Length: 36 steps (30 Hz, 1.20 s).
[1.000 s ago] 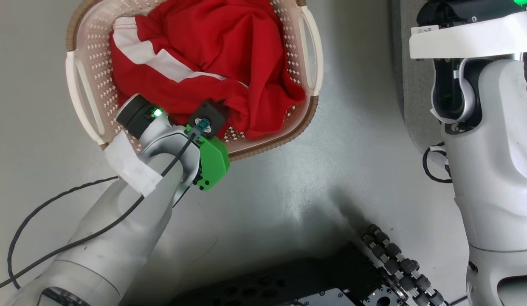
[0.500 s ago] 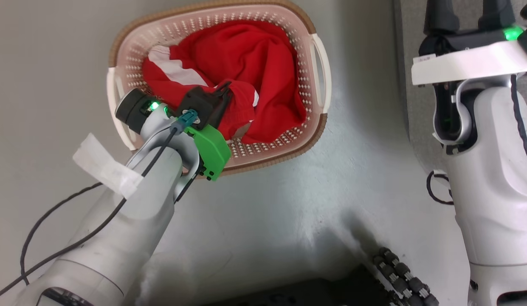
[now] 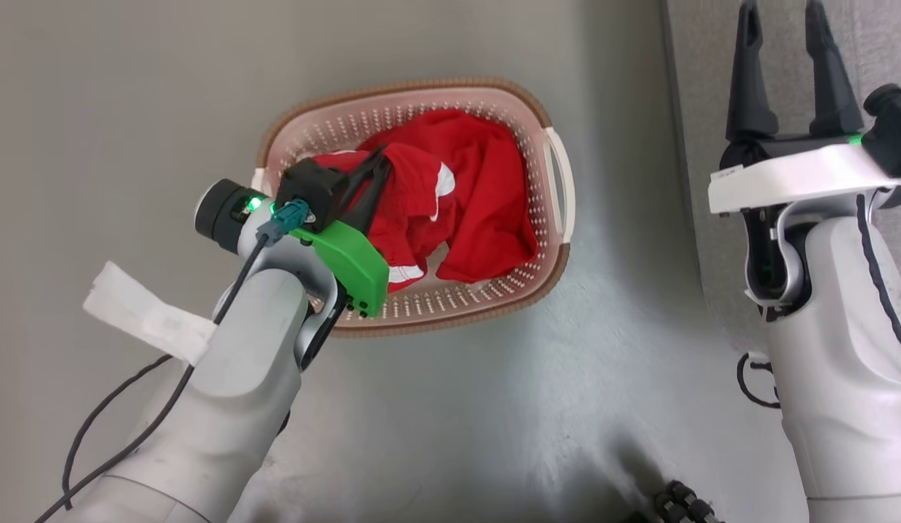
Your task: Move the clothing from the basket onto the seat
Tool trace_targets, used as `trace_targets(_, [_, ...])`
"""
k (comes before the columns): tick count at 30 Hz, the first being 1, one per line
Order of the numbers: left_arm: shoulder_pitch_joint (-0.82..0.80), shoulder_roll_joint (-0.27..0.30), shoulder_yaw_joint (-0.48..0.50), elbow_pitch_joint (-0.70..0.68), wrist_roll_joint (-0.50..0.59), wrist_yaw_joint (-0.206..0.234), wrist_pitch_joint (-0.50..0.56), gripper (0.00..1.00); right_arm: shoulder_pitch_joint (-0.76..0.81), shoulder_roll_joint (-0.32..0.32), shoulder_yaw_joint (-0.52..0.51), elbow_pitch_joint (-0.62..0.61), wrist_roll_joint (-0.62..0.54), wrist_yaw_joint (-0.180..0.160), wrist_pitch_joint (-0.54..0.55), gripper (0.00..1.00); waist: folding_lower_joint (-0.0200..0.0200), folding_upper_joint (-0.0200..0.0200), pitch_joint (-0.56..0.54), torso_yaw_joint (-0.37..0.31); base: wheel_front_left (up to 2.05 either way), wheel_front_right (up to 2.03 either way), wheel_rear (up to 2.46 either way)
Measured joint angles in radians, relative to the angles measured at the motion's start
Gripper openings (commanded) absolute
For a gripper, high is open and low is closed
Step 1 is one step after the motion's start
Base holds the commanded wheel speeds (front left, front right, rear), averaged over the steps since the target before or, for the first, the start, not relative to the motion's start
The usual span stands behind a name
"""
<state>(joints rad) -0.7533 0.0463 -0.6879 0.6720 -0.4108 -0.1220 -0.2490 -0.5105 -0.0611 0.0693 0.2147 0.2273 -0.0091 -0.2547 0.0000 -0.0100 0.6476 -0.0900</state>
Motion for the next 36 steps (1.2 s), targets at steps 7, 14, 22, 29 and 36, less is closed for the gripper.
trace_targets(7, [0.059,-0.004,0.067,-0.087,-0.018,0.010,0.000,0.00,0.051,0.001,-0.007,0.025,-0.004,0.013,0.000,1.00,0.0000,0.0000,-0.093,0.013,0.00,0.00,0.00])
trace_targets(14, [0.125,-0.004,0.107,-0.121,-0.026,0.017,0.000,0.00,0.099,0.002,-0.007,0.047,-0.007,0.030,0.000,1.00,0.0000,0.0000,-0.190,0.023,0.00,0.00,0.00])
trace_targets(22, [0.164,-0.004,0.121,-0.143,-0.025,0.017,0.000,0.00,0.152,0.004,0.003,0.077,-0.007,0.045,0.000,1.00,-0.0001,0.0000,-0.289,0.033,0.00,0.00,0.00])
trace_targets(29, [0.189,-0.001,0.137,-0.158,-0.025,0.017,0.000,0.00,0.221,0.006,0.030,0.115,-0.007,0.062,0.000,1.00,-0.0001,0.0000,-0.388,0.046,0.00,0.00,0.00])
trace_targets(36, [0.215,-0.001,0.131,-0.160,-0.025,0.017,0.000,0.00,0.281,0.007,0.062,0.146,-0.007,0.080,0.000,1.00,-0.0001,0.0000,-0.486,0.063,0.00,0.00,0.00])
